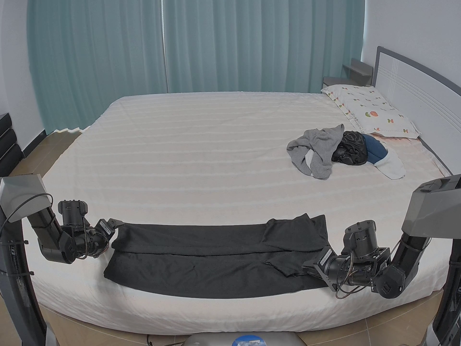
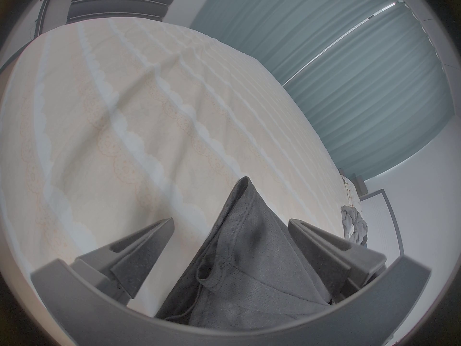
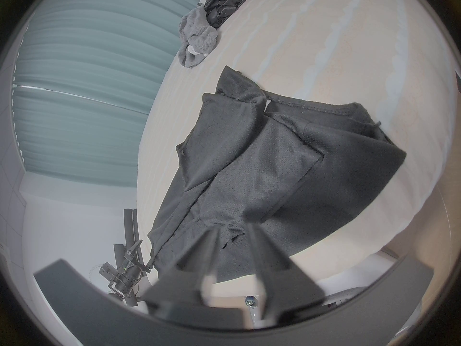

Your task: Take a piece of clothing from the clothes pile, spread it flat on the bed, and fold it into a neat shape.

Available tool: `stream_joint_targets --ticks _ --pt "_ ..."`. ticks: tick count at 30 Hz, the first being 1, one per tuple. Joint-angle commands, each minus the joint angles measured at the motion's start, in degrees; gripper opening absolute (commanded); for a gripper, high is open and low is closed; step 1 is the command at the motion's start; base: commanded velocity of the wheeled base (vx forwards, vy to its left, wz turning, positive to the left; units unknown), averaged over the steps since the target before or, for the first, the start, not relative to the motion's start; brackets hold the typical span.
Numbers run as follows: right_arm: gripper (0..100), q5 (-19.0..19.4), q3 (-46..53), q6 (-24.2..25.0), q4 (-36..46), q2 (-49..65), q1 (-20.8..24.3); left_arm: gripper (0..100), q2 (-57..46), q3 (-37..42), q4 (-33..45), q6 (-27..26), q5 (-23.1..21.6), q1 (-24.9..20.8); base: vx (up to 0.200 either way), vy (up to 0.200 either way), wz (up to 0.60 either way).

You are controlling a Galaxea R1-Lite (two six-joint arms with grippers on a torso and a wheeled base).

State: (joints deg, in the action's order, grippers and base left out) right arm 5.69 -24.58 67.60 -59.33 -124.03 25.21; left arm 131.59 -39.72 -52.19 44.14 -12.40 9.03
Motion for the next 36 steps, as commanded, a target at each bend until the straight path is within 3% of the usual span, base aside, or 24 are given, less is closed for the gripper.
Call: stream_joint_targets --ticks 1,14,15,20,26,36 --pt "0 0.0 0.1 0.0 0.0 0.3 -0.1 100 0.1 0.0 0.0 0.1 0.0 0.0 0.000 0.000 0.00" --pt "0 0.0 0.6 -0.1 -0.1 0.0 -0.1 100 0.0 0.1 0.0 0.1 -0.1 0.1 0.000 0.000 0.00" --pt "100 0.1 0.8 -0.1 -0.3 0.1 -0.1 100 -0.2 0.1 0.0 0.1 -0.1 0.1 0.000 0.000 0.00" --pt "100 0.5 1.9 0.0 -1.0 2.5 -0.9 100 -2.6 1.6 0.0 0.1 -0.3 0.8 0.000 0.000 0.00" --pt "100 1.3 2.0 -0.1 -2.6 4.5 -4.6 100 -5.0 3.3 -0.2 -0.4 -3.6 1.0 0.000 0.000 0.00" --pt "100 1.3 0.7 -0.3 -4.0 4.3 -9.0 100 -4.8 3.8 -4.8 -0.1 -2.9 0.8 0.040 0.000 0.00"
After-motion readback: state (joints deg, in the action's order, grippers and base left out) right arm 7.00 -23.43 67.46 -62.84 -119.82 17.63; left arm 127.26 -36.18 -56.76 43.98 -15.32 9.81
